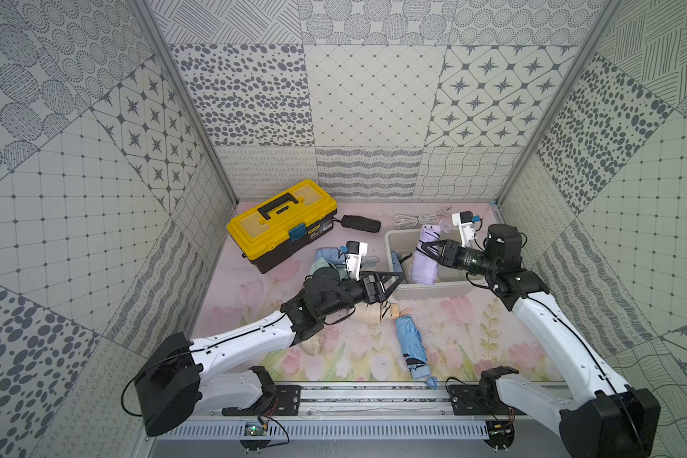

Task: Put the umbrella into the storage box
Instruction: Place the umbrella in the storage box.

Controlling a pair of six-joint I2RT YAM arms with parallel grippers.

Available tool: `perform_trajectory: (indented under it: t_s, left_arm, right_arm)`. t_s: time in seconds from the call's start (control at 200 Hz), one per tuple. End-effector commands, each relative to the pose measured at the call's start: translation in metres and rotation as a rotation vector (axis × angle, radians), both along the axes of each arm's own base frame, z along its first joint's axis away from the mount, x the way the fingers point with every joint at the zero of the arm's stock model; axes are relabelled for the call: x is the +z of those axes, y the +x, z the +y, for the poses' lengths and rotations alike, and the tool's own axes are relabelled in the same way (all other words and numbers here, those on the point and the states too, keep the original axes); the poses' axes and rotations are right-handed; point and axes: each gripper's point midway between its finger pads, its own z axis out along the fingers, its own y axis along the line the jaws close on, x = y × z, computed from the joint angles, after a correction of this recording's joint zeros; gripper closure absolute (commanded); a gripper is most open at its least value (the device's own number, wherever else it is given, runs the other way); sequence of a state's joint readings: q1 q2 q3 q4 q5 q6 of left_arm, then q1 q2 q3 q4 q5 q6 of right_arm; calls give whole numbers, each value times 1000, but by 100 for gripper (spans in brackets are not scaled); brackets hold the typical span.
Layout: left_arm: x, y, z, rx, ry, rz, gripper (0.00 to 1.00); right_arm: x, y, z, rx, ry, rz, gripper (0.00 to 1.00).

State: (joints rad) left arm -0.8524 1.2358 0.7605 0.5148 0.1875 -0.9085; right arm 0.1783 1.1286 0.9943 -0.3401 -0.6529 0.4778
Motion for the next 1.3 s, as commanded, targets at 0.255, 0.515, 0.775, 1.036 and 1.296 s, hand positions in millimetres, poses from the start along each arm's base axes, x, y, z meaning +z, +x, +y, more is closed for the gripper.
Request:
perform_trajectory:
  t_s: [0.255, 0.515, 0.775, 1.036, 1.296]
  left_arm:
    - [-90, 55, -4, 201, 393, 267, 27]
    - [-109, 71, -1, 257, 501, 307, 38]
    - [-124, 78, -5, 248, 542, 351, 41]
    - [-129, 84, -14, 238, 513, 373, 63]
    - [-134, 86, -16, 239, 525, 383, 75]
  right_arm:
    - [-50, 49, -36, -26, -455, 16, 75]
    - [-81, 70, -44, -15, -564, 53, 75]
    - [-114, 78, -48, 19, -634, 100, 77]
    - [-149, 83, -49, 50, -667, 147, 78]
    - [-180, 87, -49, 68, -683, 181, 80]
